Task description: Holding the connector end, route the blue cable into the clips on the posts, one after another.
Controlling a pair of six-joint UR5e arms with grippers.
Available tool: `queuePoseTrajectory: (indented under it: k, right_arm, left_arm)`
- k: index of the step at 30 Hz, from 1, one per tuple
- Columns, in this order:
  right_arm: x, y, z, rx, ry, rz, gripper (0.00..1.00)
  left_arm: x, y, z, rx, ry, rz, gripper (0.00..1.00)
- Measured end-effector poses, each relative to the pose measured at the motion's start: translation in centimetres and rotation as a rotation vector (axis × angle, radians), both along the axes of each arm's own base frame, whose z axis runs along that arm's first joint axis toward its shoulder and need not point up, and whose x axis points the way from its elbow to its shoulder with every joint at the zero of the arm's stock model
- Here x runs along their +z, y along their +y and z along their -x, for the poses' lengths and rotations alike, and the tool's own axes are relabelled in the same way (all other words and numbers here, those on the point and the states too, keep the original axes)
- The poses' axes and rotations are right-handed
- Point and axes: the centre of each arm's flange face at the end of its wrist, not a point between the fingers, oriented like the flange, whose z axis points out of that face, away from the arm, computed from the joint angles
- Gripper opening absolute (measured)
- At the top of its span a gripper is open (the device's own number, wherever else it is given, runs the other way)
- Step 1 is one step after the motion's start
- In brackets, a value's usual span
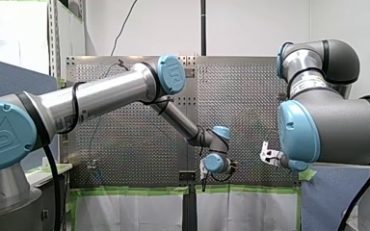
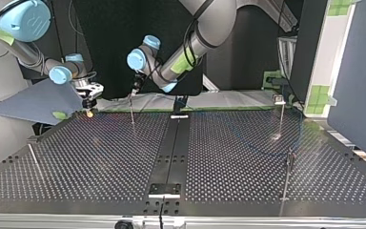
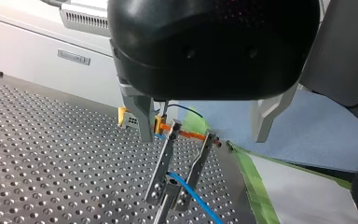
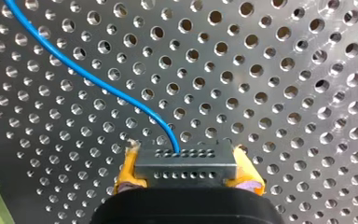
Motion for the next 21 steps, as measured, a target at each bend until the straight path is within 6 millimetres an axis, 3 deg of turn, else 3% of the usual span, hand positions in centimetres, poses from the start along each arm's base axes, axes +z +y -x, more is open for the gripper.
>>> queuePoseTrajectory:
  k: [21]
  right_arm:
    - [-0.45,0.14,0.06,0.006,-0.005,-0.009,0.0]
  left_arm:
    - [0.02,-0.1,0.0,0.004,-0.005,0.014,1.0]
